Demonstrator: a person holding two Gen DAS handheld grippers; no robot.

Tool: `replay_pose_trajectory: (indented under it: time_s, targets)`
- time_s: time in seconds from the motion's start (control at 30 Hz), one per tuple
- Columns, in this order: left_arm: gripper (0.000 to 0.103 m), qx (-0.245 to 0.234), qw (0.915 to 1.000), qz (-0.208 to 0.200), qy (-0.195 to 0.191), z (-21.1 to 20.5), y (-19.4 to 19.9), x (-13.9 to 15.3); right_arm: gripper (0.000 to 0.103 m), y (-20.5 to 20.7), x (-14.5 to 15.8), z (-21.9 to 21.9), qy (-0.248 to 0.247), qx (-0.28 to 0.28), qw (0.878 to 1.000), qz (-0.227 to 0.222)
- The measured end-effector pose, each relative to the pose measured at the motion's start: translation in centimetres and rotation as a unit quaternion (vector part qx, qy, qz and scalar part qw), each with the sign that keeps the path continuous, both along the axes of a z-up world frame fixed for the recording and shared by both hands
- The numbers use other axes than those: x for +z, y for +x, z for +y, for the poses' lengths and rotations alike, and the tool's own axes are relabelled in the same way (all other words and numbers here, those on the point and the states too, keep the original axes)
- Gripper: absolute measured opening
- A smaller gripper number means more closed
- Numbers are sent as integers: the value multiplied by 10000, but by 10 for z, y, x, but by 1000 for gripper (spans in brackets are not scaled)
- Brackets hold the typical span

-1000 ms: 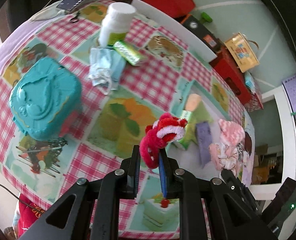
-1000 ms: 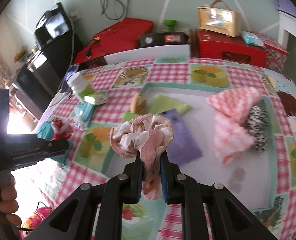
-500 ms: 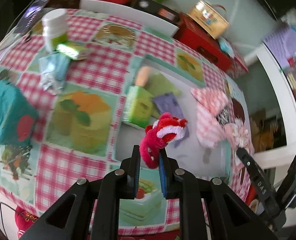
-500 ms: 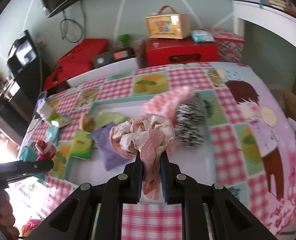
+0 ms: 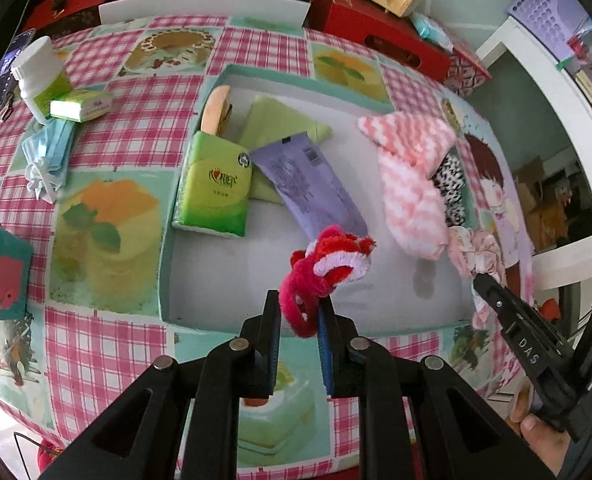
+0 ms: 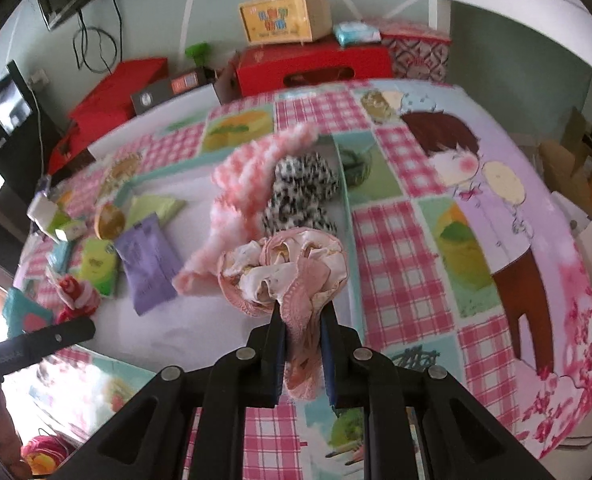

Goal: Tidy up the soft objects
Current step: 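Carry the red plush with the left tool while the right tool carries the pink cloth over the tray, then open the left tool to drop the red plush while the right tool releases the pink cloth into the tray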

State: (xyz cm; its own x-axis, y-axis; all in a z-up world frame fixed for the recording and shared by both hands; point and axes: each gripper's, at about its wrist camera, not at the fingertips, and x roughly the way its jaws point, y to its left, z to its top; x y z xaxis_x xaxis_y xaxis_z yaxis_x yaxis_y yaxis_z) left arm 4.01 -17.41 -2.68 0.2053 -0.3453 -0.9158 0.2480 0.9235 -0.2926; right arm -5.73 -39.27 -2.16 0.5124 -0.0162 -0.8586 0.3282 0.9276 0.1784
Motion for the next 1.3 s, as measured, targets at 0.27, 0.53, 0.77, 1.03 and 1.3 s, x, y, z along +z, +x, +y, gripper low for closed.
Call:
replay_pose_trajectory:
  time_s: [0.27, 0.53, 0.77, 1.03, 1.3]
  targets:
    - [17, -40, 9997, 110, 209, -6, 8, -17, 16, 11, -20, 12, 61, 201, 9995, 243]
    - [18, -169, 9991, 197, 331, -20, 12, -26, 17, 17, -30, 20, 42, 342, 9985, 414]
    - [32, -212, 9988, 227, 375, -21, 11, -27, 20, 18, -29, 23, -45, 359, 9983, 460]
    - [45, -168, 9989, 208, 397, -18, 10, -24, 26, 17, -24, 25, -143, 361, 9980, 492]
    - [61, -102, 9989, 60, 448, -8, 6, -12, 58, 15, -12, 30, -274, 368, 9981, 420]
